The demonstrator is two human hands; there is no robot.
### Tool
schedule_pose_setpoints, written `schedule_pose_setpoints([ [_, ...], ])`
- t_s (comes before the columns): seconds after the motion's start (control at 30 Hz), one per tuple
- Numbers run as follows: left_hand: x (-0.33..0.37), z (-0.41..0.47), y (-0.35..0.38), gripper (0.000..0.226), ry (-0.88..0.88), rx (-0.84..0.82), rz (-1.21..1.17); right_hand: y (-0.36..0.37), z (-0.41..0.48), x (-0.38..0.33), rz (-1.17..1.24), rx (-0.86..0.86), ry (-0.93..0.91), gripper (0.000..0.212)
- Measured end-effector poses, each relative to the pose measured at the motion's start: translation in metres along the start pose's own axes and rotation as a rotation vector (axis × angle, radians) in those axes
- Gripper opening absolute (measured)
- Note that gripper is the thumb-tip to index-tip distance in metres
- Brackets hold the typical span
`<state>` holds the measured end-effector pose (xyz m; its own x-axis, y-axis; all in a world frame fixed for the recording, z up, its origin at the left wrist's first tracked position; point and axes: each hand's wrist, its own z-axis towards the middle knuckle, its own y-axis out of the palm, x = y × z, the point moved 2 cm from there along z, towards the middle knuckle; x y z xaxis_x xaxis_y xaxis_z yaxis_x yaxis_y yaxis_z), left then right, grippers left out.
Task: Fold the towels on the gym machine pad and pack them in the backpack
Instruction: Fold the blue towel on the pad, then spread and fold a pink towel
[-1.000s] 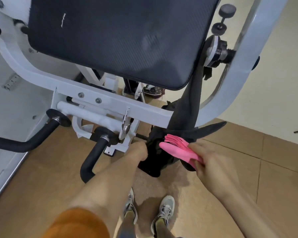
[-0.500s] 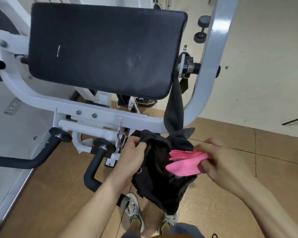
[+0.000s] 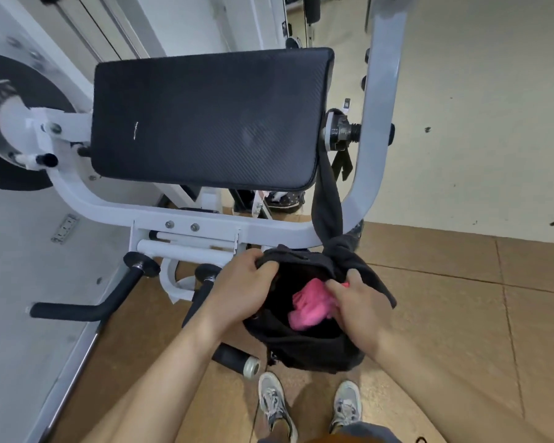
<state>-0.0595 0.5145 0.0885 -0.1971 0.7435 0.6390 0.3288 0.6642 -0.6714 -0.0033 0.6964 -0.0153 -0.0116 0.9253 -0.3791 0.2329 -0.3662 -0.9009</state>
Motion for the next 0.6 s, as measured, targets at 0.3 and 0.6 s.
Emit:
schedule_pose_setpoints([
  [0.3,0.016,-0.001,0.01,0.055,-0.011,-0.166,0.156,-0.039,-0.005,0.008,0.067,0.122,0.026,0.027],
  [0.6,0.014,0.005,0.017,0.042,-0.219,-0.072,-0.315,-0.031,-0.013,-0.024,-0.263,-0.229,-0.322,0.032],
])
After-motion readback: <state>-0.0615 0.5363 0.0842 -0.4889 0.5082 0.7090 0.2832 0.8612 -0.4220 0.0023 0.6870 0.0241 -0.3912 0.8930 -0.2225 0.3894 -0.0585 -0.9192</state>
